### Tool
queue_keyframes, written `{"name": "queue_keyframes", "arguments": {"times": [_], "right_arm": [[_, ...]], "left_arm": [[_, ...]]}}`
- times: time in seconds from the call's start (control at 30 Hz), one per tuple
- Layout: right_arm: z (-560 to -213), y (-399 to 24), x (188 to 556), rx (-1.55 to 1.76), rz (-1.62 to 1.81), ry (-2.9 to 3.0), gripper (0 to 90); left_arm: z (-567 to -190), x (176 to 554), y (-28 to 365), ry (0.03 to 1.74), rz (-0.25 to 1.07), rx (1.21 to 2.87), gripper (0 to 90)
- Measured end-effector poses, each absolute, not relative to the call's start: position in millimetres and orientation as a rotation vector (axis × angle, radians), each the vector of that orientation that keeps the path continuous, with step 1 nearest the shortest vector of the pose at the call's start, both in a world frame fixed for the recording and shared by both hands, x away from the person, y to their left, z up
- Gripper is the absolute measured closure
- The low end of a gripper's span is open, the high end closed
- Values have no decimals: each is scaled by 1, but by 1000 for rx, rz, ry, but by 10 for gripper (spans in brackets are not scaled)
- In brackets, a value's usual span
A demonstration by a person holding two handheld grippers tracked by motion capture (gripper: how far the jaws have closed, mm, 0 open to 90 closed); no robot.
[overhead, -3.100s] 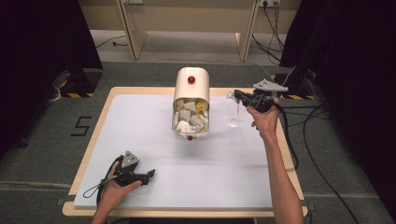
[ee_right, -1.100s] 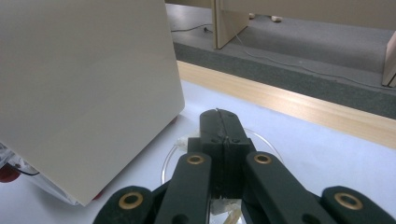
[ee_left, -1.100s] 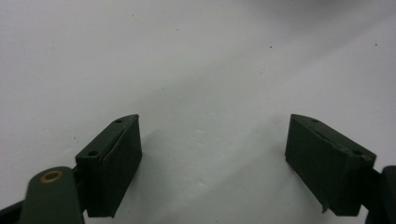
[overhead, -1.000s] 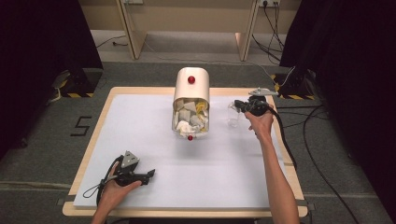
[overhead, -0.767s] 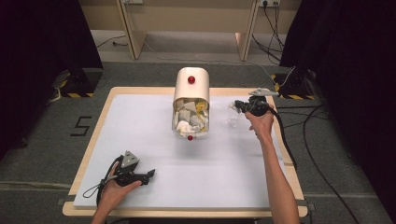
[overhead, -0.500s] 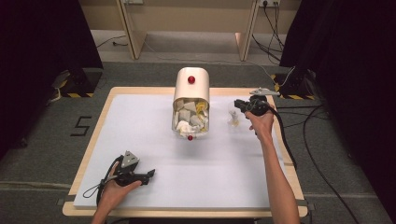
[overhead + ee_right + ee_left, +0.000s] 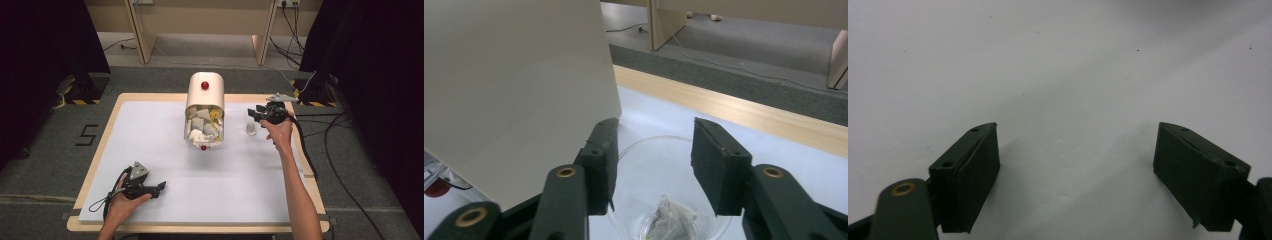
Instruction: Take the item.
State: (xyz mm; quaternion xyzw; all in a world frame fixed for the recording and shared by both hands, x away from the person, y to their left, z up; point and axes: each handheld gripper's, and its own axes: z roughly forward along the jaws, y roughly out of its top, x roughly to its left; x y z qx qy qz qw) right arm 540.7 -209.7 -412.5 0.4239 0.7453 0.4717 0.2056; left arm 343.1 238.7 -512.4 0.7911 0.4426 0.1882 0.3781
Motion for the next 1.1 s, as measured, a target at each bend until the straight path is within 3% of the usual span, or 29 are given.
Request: {"name": "queue_keyframes", "arguments": {"times": [0.5,1.1], "right_arm": [[-409,-206,527,1233,1245,2098,187],[-412,-206,499,1216,1191,2133,172]], "left_arm": [[-512,343,239,1131,482,2022,182],[-512,343,239,1133,482,2019,182]]}}
